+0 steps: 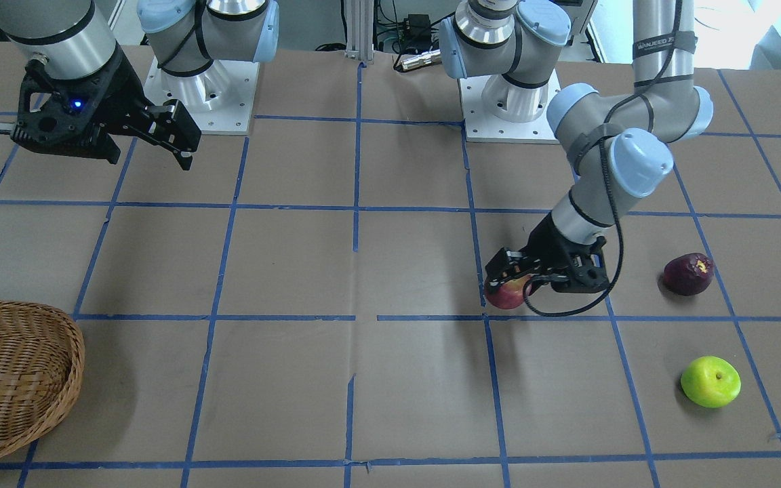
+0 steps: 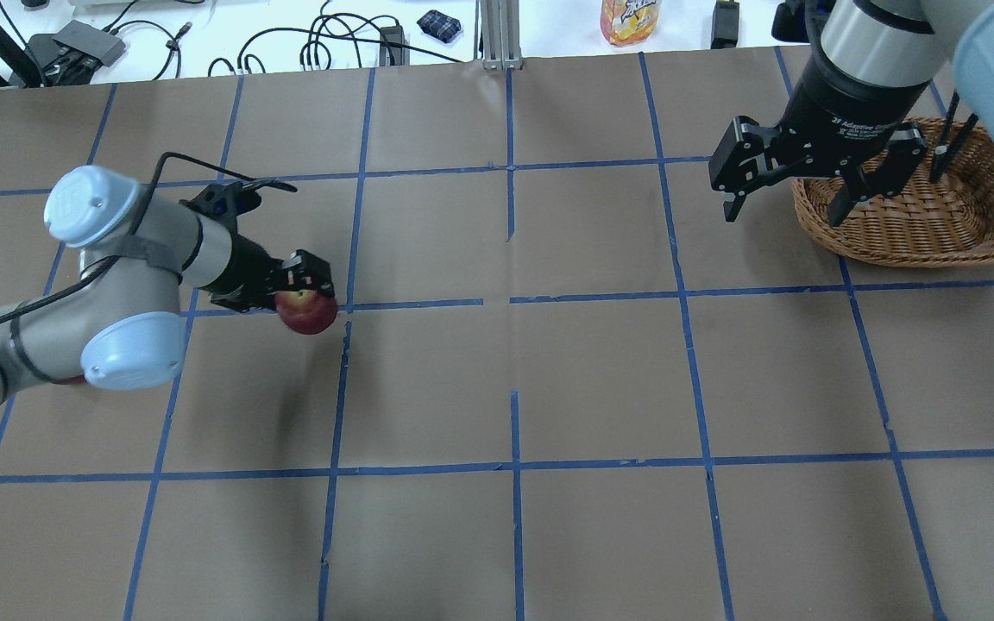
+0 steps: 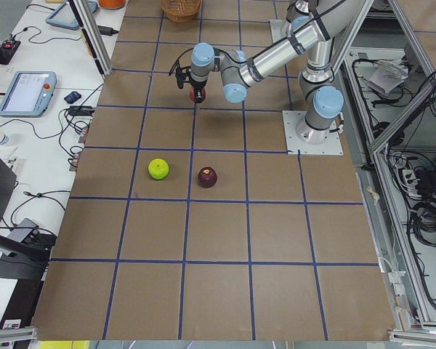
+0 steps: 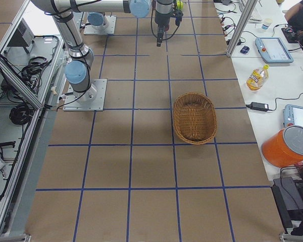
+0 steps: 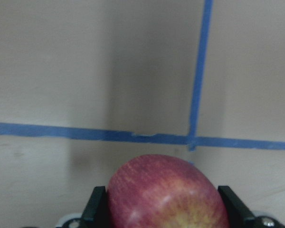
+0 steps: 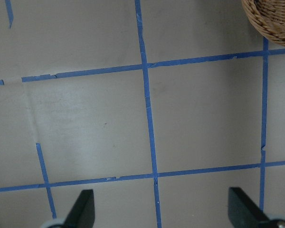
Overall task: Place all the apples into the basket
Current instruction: 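Carry the red apple to the table center and open the left gripper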
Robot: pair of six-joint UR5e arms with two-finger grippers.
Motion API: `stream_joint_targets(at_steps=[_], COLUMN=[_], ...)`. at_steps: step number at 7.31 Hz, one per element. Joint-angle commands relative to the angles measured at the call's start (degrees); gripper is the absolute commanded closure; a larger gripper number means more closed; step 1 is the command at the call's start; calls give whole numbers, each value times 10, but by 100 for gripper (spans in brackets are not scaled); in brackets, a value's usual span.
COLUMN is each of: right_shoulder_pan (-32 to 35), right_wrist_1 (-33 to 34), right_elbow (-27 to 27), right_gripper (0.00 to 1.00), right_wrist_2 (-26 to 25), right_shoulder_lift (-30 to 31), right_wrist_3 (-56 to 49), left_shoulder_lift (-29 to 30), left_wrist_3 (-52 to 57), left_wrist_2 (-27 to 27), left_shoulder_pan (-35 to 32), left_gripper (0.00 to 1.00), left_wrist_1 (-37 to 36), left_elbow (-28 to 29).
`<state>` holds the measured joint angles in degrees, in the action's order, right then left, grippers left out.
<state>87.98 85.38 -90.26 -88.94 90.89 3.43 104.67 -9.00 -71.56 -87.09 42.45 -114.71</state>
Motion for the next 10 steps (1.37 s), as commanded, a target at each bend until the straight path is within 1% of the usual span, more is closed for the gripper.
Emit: stream_joint_targets(at_steps=[1,2,3,4,5,6,7,8,9,10], right_shoulder_pan=[0,0,0,1,0,0,0,0,1,7], right_wrist_1=[0,0,1,8,8,7,8,14,24,49], right_elbow=[0,-4,-10,-12,-13,-13,-12,-9,-4,-5], right_gripper=[0,0,0,0,0,0,0,0,0,0], right_wrist_2=[-10,-18,-19,-19,-15,-18,-19,-15,-12,-6], right_shoulder_lift=[1,1,1,-2,-4,-11,-18,-22,-39,-47], right_wrist_3=[0,1,3,3,-1,-1,0,4,9,8], left_shoulder_lift=[56,82,105,119,127,135,130,109,85,57], left_wrist_3=[-94,-96,-112,-125,-146,-141,-132,-88,-63,0], left_wrist_2=[-9,-10,-10,-17,-16,-16,-17,-29,-23,-36], left_shoulder_pan=[-112,-124,-146,-155,-156,-156,-152,-91,-51,-30], left_gripper=[99,99,99,56,30,0,0,0,0,0], left_wrist_1=[-12,-43,-90,-117,-132,-134,-133,-119,-80,-23], left_elbow=[68,70,72,73,71,70,77,85,95,99])
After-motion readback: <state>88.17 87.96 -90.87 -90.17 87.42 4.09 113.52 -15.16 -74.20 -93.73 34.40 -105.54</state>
